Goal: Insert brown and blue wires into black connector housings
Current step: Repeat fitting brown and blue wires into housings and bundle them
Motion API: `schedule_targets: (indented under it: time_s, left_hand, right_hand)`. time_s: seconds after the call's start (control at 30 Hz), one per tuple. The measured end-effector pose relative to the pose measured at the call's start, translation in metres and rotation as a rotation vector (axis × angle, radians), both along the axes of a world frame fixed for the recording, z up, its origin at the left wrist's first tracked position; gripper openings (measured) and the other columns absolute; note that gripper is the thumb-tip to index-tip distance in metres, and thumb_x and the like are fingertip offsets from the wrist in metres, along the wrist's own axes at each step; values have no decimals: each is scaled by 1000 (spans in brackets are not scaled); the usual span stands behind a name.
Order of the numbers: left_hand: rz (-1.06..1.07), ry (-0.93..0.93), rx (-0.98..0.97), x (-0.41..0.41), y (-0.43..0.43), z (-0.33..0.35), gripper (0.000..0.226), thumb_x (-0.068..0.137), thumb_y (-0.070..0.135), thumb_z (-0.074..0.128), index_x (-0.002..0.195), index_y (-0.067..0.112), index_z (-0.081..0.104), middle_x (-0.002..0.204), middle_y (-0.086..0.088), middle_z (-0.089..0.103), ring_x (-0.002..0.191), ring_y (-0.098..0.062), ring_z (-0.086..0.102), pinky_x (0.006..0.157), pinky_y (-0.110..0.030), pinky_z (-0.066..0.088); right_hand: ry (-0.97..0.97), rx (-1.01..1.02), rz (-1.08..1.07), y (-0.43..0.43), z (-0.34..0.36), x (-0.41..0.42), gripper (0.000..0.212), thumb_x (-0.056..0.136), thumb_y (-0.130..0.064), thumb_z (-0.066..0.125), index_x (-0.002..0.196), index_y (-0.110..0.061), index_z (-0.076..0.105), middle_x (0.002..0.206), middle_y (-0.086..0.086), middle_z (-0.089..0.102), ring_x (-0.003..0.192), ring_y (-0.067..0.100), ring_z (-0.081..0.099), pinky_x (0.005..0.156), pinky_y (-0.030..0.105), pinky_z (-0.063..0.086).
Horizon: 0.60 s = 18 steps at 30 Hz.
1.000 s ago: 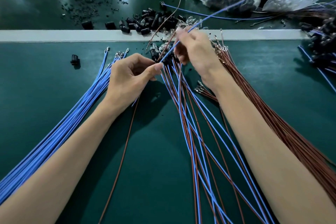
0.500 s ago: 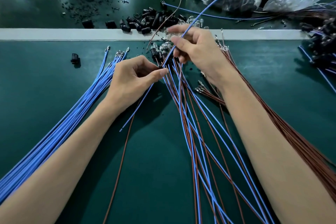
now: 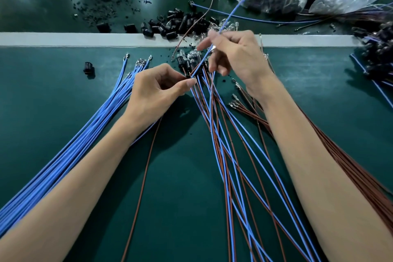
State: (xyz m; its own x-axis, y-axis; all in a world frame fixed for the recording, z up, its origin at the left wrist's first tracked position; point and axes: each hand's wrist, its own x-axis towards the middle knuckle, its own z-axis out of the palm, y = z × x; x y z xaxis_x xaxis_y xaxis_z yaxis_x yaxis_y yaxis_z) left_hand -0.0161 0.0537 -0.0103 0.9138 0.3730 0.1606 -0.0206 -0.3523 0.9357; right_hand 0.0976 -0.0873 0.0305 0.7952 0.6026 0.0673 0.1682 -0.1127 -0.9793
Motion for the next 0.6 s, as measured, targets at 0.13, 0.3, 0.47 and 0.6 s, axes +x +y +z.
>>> schedule_targets:
  time_s: [0.13, 0.3, 0.47, 0.6]
  left_hand:
    - [-1, 6, 1, 0, -1, 0, 18, 75, 31, 76, 76, 16, 66, 73, -8, 71, 68, -30, 66, 69, -43, 54]
    - [6, 13, 0, 0, -1, 0, 18, 75, 30, 76, 77, 15, 66, 69, -2, 69, 64, -20, 64, 66, -36, 54]
    - [-8, 8, 99, 0, -3, -3, 24, 78, 26, 76, 85, 4, 69, 71, -6, 70, 64, -22, 65, 64, -33, 53]
    - [9, 4, 87, 1, -3, -2, 18, 81, 21, 75, 87, 6, 69, 72, -5, 70, 64, -15, 65, 68, -30, 53]
  right_hand:
    - [29, -27, 26, 1, 1, -2, 34, 101, -24, 44, 92, -2, 69, 50, 3, 62, 37, 11, 44, 40, 16, 34]
    - [1, 91, -109, 0, 4, 1, 30, 101, -19, 44, 86, -6, 67, 51, 1, 62, 42, 13, 48, 44, 18, 39]
    - [-18, -47, -12, -3, 3, 2, 29, 98, -19, 49, 83, -6, 71, 56, 6, 64, 43, 12, 50, 48, 19, 42]
    - [26, 0, -122, -6, 5, 8, 38, 100, -25, 44, 80, -7, 71, 51, 2, 61, 42, 11, 47, 45, 16, 38]
